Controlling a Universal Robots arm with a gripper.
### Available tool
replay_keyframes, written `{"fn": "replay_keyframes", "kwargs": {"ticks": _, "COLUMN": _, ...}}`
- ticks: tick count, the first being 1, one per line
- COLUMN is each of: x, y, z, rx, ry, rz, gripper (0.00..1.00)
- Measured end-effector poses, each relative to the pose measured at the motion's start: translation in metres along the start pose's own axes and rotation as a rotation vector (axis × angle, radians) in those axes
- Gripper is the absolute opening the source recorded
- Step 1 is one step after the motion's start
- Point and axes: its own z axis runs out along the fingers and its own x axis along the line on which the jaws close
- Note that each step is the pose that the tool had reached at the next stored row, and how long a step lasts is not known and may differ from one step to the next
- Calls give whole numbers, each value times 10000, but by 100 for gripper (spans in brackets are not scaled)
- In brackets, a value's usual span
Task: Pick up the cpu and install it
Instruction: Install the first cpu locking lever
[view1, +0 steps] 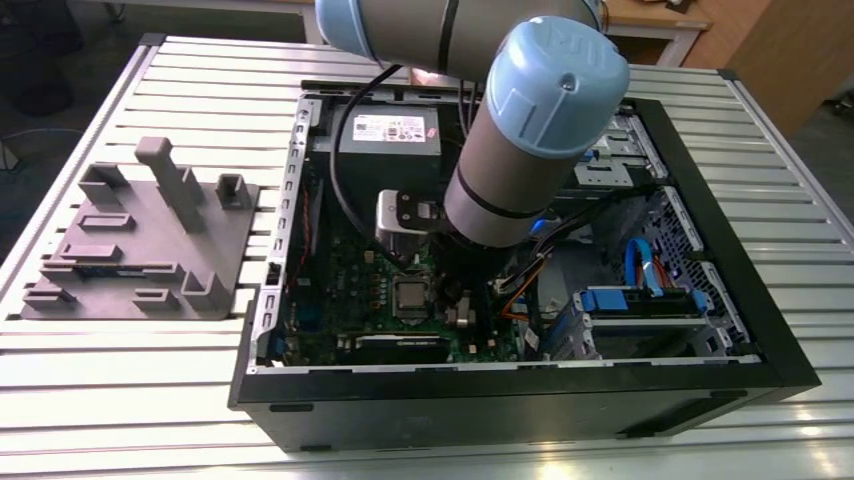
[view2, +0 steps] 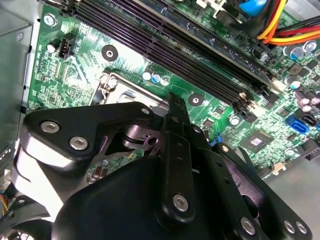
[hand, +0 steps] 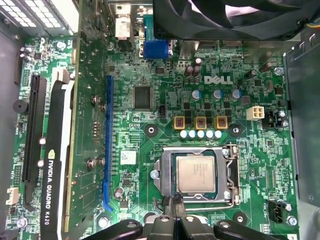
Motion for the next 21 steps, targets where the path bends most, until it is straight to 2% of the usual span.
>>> {"fn": "replay_keyframes", "kwargs": {"ticks": 17, "x": 1, "y": -11, "z": 38, "rx": -2, "ry": -1, "rz": -35, "gripper": 10}}
{"fn": "replay_keyframes", "kwargs": {"ticks": 21, "x": 1, "y": -12, "z": 43, "rx": 16, "ry": 4, "rz": -80, "gripper": 10}}
